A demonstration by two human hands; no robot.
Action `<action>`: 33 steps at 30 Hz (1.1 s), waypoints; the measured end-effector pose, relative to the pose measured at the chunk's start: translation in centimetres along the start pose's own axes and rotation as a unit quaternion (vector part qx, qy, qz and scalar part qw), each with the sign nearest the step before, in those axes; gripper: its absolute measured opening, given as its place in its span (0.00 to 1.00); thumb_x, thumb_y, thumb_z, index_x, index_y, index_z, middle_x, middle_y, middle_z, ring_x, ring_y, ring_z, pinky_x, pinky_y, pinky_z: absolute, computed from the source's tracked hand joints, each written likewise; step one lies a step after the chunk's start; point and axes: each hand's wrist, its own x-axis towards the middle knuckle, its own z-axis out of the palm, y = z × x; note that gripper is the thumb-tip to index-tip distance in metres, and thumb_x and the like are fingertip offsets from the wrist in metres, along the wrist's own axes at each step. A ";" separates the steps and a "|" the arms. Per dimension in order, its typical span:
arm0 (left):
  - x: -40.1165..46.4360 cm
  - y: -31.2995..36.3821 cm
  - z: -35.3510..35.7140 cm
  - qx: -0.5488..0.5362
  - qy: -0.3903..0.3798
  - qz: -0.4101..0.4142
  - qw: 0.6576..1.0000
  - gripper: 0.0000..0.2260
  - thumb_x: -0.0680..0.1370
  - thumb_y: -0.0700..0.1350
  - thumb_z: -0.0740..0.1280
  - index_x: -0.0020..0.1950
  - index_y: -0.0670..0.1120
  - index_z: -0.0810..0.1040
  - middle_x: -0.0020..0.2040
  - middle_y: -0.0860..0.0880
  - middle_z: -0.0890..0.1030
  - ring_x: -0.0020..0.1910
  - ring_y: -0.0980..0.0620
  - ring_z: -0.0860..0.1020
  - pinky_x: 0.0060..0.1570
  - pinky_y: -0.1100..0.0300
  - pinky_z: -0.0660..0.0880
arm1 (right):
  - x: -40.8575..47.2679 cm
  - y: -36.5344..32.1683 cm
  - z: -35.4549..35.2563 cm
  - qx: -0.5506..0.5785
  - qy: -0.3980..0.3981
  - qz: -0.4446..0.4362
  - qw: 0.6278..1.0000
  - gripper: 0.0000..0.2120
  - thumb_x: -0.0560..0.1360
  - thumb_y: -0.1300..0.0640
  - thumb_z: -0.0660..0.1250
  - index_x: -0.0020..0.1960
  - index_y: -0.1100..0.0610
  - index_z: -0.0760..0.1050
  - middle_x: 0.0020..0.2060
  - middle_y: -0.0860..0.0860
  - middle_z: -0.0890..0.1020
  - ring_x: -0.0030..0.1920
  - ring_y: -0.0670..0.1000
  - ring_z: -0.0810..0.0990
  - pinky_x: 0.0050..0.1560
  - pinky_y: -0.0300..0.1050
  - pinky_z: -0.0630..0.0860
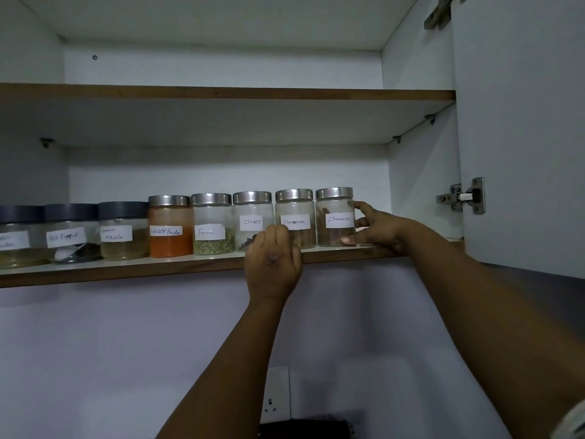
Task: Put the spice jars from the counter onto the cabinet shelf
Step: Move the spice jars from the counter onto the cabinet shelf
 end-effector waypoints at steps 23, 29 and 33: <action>-3.3 5.2 -2.2 -0.096 -0.013 -0.146 0.984 0.10 0.71 0.40 0.65 0.51 0.38 0.75 0.49 0.41 0.77 0.50 0.42 0.75 0.50 0.47 0.74 | -7.7 5.7 6.2 -0.342 0.322 -0.119 0.875 0.26 0.80 0.45 0.56 0.76 0.54 0.62 0.71 0.57 0.68 0.73 0.58 0.63 0.73 0.58 0.57; -16.1 8.3 -2.3 -0.135 -0.203 -0.065 0.968 0.31 0.72 0.46 0.68 0.74 0.40 0.66 0.75 0.40 0.65 0.75 0.40 0.61 0.74 0.44 0.56 | -14.9 17.9 17.0 -0.365 0.283 -0.116 0.879 0.34 0.76 0.53 0.64 0.78 0.60 0.56 0.75 0.57 0.63 0.77 0.58 0.58 0.75 0.56 0.54; -27.0 8.0 -3.9 -0.124 -0.373 -0.089 0.915 0.36 0.72 0.47 0.67 0.78 0.40 0.57 0.77 0.40 0.58 0.77 0.41 0.55 0.75 0.46 0.49 | -20.3 24.9 22.8 -0.328 0.164 0.050 0.929 0.33 0.78 0.52 0.61 0.79 0.58 0.53 0.77 0.55 0.58 0.78 0.55 0.52 0.77 0.52 0.48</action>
